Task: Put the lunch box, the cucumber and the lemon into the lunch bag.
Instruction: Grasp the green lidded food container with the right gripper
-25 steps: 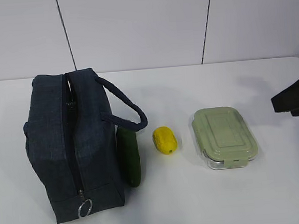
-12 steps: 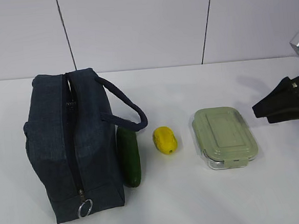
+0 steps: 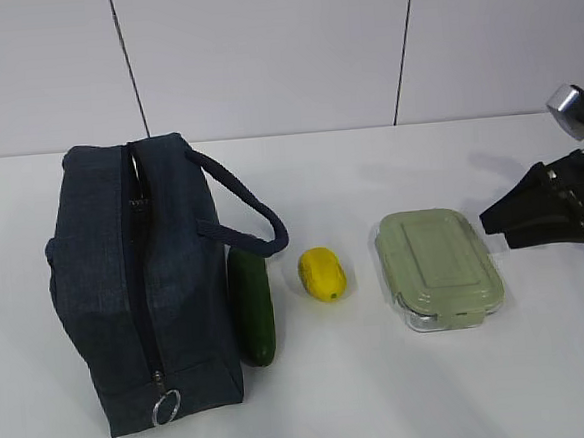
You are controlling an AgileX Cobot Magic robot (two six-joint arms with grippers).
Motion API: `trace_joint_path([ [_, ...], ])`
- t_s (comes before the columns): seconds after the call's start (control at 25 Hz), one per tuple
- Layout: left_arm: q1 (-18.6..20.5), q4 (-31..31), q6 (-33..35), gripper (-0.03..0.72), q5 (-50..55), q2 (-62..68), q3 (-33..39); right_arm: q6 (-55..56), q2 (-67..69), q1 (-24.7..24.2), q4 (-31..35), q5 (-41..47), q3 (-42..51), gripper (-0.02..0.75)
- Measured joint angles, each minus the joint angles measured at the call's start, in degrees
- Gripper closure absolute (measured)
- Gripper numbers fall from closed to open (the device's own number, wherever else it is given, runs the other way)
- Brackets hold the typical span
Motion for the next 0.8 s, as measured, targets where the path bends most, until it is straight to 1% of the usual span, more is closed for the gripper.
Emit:
trace_joint_path([
  [0.28,0.0,0.0,0.0,0.454,0.0,0.0,0.0,-3.4,6.6,0.0,2.9,-0.1,-0.1,0.192],
  [0.8,0.0,0.0,0.0,0.454,0.0,0.0,0.0,-4.9,11.3,0.0,7.5,-0.3,-1.6,0.192],
])
